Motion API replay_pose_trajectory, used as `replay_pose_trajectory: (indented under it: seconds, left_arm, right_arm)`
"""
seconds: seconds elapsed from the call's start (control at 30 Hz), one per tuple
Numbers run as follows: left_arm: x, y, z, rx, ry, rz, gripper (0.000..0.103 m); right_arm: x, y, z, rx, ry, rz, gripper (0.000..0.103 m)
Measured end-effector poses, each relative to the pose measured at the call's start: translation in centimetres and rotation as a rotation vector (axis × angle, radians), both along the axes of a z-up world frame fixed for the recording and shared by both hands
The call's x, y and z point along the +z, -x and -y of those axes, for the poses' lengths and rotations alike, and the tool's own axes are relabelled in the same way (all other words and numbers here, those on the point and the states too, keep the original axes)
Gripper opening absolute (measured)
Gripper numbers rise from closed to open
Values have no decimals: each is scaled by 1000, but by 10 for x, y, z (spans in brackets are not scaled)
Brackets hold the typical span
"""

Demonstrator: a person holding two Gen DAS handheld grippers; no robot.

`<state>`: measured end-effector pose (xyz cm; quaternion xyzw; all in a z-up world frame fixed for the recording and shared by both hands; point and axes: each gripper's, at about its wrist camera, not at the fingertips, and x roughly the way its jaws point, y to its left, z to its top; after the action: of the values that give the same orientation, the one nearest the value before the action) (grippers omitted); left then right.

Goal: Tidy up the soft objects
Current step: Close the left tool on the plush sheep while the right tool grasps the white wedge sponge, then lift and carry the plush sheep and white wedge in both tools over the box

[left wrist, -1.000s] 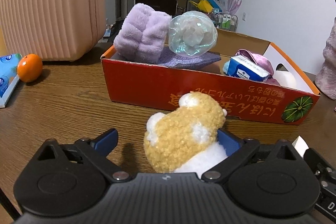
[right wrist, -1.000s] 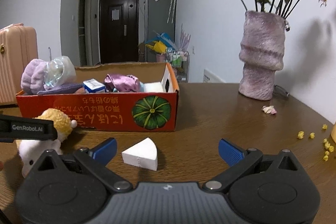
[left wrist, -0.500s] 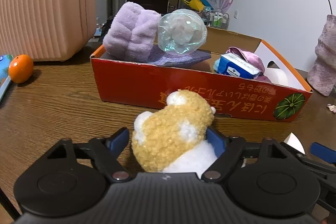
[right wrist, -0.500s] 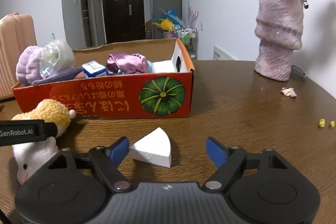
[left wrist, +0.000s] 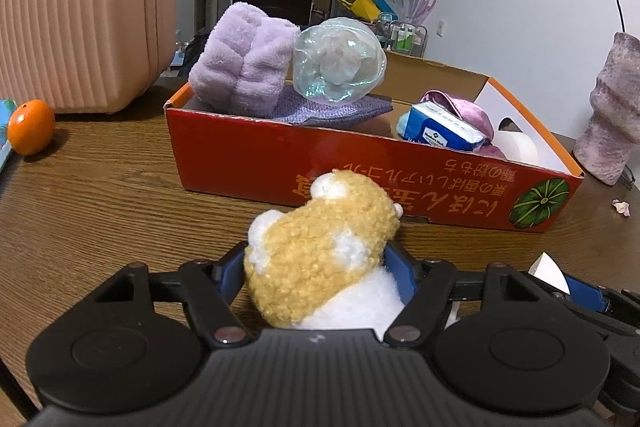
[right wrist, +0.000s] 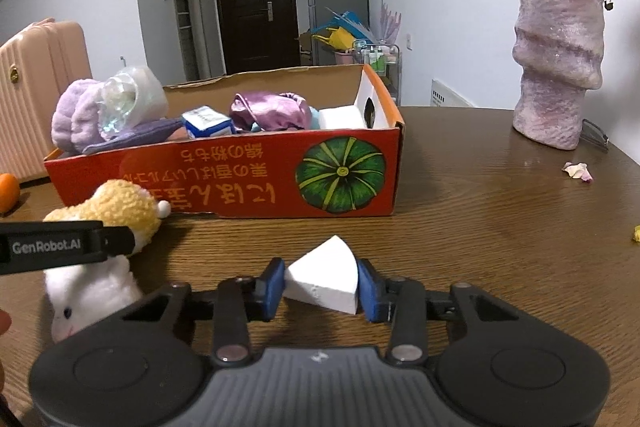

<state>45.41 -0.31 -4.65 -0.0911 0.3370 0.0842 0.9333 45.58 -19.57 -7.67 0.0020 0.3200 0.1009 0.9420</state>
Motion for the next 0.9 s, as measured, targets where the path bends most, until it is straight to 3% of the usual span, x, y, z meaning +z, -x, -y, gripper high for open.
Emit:
replay_pose_trajectory:
  seconds: [0.9]
  left_arm:
    - [12,16,-2,-10,16,62,67]
  right_arm:
    - [6,11,1,17,-19,59,36]
